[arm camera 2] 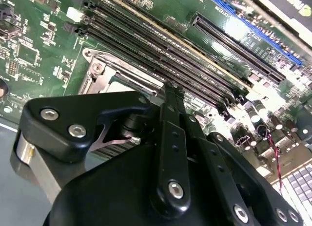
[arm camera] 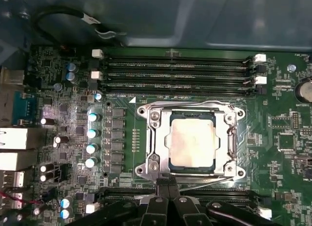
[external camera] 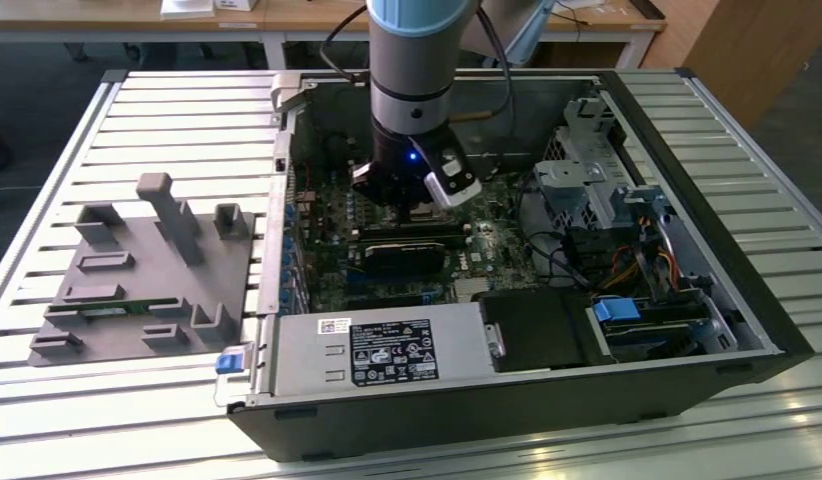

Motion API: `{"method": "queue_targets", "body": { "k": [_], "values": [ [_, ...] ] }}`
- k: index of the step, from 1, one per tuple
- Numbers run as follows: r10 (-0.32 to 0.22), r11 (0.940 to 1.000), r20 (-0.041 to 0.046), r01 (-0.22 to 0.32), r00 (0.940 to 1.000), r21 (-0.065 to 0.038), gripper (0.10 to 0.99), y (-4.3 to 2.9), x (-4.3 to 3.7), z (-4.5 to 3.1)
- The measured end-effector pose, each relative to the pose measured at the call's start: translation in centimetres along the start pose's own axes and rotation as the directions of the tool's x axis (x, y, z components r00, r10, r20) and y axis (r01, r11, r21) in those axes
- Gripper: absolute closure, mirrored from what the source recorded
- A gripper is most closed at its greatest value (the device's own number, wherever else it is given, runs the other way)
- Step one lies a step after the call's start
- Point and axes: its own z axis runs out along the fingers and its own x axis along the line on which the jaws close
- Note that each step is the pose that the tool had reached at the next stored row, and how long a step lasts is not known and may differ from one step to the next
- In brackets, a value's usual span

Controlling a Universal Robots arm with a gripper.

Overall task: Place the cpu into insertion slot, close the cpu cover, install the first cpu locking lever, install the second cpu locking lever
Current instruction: 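Install the second cpu locking lever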

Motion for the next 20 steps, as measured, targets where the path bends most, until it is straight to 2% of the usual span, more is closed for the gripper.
{"method": "queue_targets", "body": {
  "k": [2, 5, 11, 15, 20],
  "values": [
    [0.000, 0.9999, 0.0001, 0.000, 1.0000, -0.011, 0.980, -0.16, 0.01, 0.01],
    [0.000, 0.9995, 0.0002, 0.000, 1.0000, -0.032, 0.980, -0.61, 0.02, -0.03],
    [0.001, 0.9983, 0.0003, -0.001, 1.0000, -0.058, 0.980, -1.44, 0.26, -0.12],
    [0.001, 0.9968, 0.0005, -0.001, 1.0000, -0.080, 0.980, -1.83, 0.56, -0.16],
    [0.001, 0.9955, 0.0007, -0.001, 1.0000, -0.094, 0.980, -2.04, 0.86, -0.09]
  ]
}}
